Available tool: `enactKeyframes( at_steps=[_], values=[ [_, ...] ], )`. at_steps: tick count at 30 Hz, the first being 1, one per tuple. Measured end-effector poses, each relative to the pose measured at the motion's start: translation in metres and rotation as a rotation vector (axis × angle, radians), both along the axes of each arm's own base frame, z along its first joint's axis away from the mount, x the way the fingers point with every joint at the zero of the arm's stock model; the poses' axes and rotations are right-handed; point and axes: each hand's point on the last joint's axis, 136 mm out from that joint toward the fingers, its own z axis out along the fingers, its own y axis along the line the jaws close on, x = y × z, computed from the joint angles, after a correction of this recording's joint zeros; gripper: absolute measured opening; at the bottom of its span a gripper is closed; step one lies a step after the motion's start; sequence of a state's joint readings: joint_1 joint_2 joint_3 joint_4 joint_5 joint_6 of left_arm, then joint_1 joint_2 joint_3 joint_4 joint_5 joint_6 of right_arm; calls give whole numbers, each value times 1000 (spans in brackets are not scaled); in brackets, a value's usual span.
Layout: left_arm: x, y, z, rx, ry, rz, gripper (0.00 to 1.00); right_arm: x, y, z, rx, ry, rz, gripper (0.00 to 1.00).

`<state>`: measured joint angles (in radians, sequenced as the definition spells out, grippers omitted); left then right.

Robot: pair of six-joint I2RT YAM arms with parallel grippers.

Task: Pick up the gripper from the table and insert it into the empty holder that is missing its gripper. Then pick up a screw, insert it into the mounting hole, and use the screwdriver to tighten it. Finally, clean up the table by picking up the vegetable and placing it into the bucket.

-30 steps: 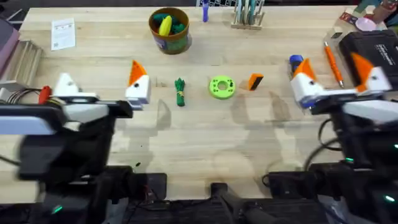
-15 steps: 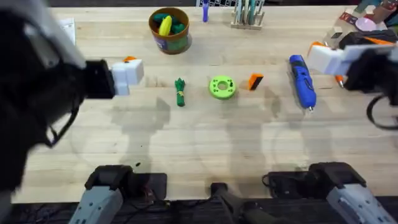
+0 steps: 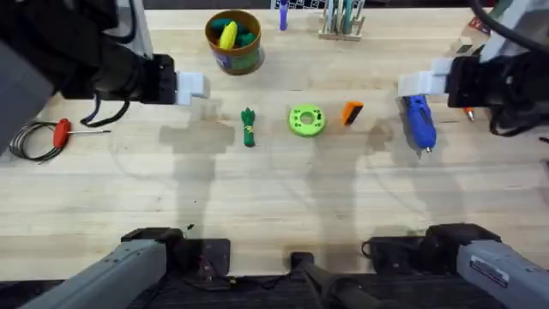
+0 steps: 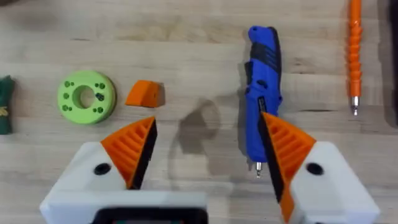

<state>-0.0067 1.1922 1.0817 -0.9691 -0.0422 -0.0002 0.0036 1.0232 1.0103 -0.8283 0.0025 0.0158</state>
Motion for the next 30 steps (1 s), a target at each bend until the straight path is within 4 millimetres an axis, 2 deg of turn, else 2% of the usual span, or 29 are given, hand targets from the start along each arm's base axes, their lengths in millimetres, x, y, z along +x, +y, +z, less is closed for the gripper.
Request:
enactKeyframes(
  at_steps=[4, 9, 12, 16, 22, 26, 30],
  values=[
    [2, 0, -15, 0, 58, 0, 985, 1, 0, -5, 0, 20, 0, 975],
    [1, -5, -22, -3, 90, -9, 985, 1, 0, -5, 0, 20, 0, 975],
    [-1, -22, -27, -20, 112, -25, 987, 1, 0, -5, 0, 20, 0, 976],
    [-4, -57, -39, -49, 158, -56, 985, 1, 0, -5, 0, 20, 0, 975],
    [-10, -100, -68, -80, 257, -55, 985, 1, 0, -5, 0, 20, 0, 975],
    [-5, -117, -89, -105, 300, -38, 985, 1, 0, -5, 0, 20, 0, 975],
    [0, -117, -111, -107, 351, 1, 985, 1, 0, -5, 0, 20, 0, 975]
  ],
)
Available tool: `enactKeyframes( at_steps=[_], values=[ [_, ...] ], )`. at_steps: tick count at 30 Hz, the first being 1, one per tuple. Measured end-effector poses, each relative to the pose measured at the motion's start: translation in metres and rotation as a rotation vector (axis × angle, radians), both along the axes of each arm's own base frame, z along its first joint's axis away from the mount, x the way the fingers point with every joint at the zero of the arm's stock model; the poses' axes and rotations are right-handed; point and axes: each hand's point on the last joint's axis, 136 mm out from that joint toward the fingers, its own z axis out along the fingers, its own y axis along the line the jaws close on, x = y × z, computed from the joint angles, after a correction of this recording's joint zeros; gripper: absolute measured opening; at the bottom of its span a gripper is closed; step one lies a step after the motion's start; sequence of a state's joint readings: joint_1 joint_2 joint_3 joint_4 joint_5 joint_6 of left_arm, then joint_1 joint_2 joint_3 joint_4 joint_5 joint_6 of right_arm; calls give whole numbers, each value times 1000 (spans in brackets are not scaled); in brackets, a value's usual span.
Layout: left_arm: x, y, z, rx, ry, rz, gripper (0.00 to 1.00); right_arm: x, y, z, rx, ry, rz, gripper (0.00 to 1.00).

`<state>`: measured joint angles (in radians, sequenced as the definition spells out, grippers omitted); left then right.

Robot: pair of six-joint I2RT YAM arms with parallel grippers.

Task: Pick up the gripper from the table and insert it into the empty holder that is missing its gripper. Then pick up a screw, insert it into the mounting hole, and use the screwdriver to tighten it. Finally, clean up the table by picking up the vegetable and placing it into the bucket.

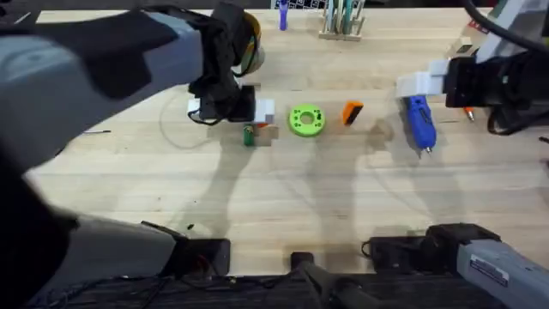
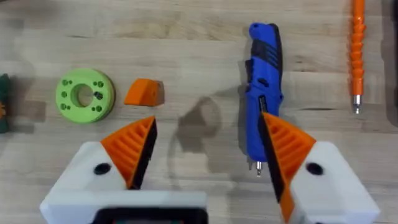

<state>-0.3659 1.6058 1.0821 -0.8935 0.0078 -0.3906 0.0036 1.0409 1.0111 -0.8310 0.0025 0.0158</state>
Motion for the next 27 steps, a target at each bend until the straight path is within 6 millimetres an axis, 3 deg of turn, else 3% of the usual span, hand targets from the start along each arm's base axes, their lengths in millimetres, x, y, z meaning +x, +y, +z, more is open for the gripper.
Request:
enactKeyframes(
  at_steps=[6, 10, 12, 16, 17, 27],
  values=[
    [-1, 6, -31, 28, 88, 25, 988, 0, 0, 0, 0, 0, 0, 975],
    [2, 2, -34, 14, 92, 22, 969, 0, 0, 0, 0, 0, 0, 975],
    [3, 1, -34, 9, 90, 21, 764, 0, 0, 0, 0, 0, 0, 975],
    [4, -2, -33, -2, 88, 14, 139, 0, 0, 0, 0, 0, 0, 975],
    [4, -2, -33, -2, 87, 9, 39, 0, 0, 0, 0, 0, 0, 975],
    [3, -1, -29, 3, 86, 8, 16, 0, 0, 0, 0, 0, 0, 975]
  ],
)
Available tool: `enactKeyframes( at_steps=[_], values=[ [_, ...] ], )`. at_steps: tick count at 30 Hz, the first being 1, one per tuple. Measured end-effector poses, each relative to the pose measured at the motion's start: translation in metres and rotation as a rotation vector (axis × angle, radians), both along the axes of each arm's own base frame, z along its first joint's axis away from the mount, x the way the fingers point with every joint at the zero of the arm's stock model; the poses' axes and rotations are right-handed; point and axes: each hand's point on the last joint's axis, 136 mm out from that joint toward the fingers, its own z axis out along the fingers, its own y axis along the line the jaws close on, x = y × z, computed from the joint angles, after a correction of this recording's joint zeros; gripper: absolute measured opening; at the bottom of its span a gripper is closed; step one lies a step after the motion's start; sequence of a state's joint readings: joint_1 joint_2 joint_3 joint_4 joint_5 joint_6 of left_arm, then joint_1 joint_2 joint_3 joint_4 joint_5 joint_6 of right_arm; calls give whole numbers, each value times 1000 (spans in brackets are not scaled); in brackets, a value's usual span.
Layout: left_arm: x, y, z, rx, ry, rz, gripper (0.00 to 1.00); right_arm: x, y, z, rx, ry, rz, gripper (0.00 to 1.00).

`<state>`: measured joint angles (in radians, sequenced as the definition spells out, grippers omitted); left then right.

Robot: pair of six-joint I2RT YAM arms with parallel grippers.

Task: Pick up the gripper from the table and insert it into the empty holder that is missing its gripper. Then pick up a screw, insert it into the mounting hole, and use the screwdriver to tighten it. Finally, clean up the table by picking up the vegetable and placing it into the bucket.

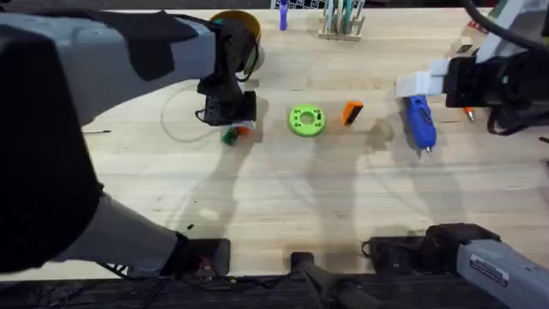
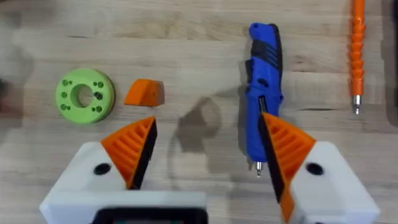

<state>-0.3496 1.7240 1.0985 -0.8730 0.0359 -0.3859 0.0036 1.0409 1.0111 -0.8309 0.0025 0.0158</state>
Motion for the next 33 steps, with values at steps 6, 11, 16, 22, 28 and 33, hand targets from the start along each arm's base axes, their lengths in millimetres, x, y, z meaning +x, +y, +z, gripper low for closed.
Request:
enactKeyframes(
  at_steps=[6, 11, 16, 22, 28, 33],
  values=[
    [4, -1, 36, -35, -106, 0, 16, 0, 0, 0, 0, 0, 0, 974],
    [-1, 1, 88, -81, -246, -27, 16, 0, 0, 0, 0, 0, 0, 975],
    [-15, 6, 133, -114, -374, -59, 16, 0, 0, 0, 0, 0, 0, 975],
    [-31, 13, 173, -152, -505, -67, 16, 0, 0, 0, 0, 0, 0, 975],
    [-44, 17, 193, -173, -572, -67, 16, 0, 0, 0, 0, 0, 0, 975],
    [-47, 18, 195, -174, -579, -70, 16, 0, 0, 0, 0, 0, 0, 975]
  ],
)
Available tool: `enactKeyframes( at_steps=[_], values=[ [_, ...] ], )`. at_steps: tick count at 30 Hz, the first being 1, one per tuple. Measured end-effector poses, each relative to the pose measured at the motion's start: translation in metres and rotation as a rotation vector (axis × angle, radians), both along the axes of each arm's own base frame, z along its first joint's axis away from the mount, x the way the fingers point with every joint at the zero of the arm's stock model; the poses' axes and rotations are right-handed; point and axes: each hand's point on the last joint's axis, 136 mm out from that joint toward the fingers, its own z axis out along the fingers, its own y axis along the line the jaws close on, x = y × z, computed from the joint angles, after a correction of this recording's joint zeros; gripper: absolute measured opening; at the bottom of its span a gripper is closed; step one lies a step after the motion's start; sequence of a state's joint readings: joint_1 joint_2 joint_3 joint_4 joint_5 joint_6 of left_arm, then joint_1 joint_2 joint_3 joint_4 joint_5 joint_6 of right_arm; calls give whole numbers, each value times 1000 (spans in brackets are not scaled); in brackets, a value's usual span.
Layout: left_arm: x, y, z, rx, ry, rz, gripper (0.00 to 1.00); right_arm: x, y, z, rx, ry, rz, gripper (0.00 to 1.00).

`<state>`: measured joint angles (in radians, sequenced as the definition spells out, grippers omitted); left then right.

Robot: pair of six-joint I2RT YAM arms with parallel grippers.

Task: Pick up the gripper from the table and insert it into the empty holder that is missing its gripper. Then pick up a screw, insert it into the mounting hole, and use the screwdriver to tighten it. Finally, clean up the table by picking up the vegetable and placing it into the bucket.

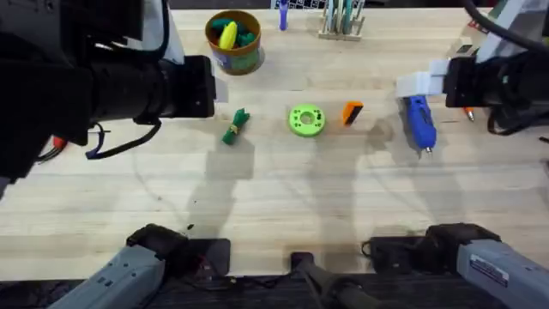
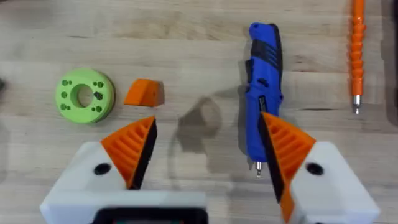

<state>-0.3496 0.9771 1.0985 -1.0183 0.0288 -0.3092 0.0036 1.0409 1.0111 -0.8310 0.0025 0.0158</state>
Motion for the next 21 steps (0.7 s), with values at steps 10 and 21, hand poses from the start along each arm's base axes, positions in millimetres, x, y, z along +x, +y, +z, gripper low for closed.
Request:
enactKeyframes(
  at_steps=[10, 21],
  values=[
    [2, 6, 0, 32, -10, 16, 951, 0, 0, 0, 0, 0, 0, 976],
    [-7, 12, -8, 65, 37, 23, 986, 0, 0, 0, 0, 0, 0, 976]
  ],
)
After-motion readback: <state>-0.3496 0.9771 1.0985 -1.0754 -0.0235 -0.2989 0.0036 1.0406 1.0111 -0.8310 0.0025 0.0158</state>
